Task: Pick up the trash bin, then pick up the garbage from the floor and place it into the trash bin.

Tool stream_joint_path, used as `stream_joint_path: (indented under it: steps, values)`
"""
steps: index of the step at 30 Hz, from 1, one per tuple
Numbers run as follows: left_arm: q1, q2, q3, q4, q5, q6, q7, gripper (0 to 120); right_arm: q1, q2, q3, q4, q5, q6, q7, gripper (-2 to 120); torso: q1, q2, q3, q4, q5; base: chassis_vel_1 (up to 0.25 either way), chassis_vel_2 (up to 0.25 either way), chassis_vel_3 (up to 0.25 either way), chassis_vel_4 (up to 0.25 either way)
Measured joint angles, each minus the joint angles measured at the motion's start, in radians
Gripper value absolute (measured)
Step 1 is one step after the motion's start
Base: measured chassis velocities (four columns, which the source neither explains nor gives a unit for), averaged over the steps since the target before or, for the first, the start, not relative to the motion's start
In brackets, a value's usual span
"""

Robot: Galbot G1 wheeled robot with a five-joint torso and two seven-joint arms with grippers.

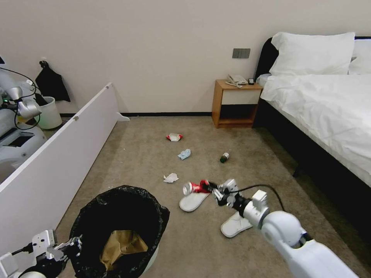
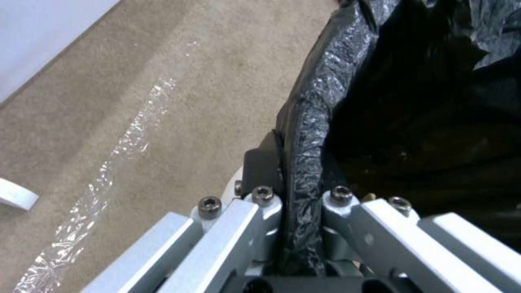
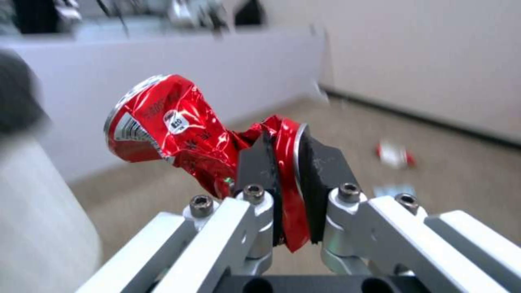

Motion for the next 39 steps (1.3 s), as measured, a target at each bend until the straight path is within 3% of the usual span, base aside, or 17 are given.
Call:
stream_joint_path:
  steps: [5,9,12,26,30,39]
  values:
    - [0.002,0.000,0.002,0.000,0.004,0.000,-0.001,3,0.042,-0.023,-0.011,0.088,0.072,0.009,-0.009,7,0.000,0.000,0.000,-0.0001,0.0001,0.000,0.000,0.000,0.000]
    - [0.005,-0.002,0.006,0.000,0.007,0.001,-0.003,3,0.152,-0.027,-0.073,0.184,0.166,0.010,-0.021,7,0.000,0.000,0.000,-0.0001,-0.0002,0.000,0.000,0.000,0.000]
    - [0.005,-0.006,0.006,0.000,0.010,0.001,-0.004,3,0.317,0.013,-0.194,0.223,0.244,0.016,-0.039,7,0.000,0.000,0.000,0.0005,-0.0002,0.000,0.000,0.000,0.000]
    - [0.004,-0.012,0.004,0.000,0.010,0.002,-0.002,3,0.683,0.155,-0.554,0.212,0.359,0.054,-0.089,7,0.000,0.000,0.000,0.0002,-0.0001,0.000,0.000,0.000,0.000]
    - [0.004,-0.016,0.003,0.000,0.010,0.002,-0.002,3,0.697,0.155,-0.596,0.218,0.365,0.048,-0.100,7,0.000,0.000,0.000,0.0002,-0.0001,0.000,0.000,0.000,0.000]
    - [0.006,-0.017,-0.004,0.000,0.013,0.002,-0.002,3,0.631,0.075,-0.598,0.247,0.334,0.037,-0.106,7,0.000,0.000,0.000,-0.0001,0.0003,0.000,0.000,0.000,0.000]
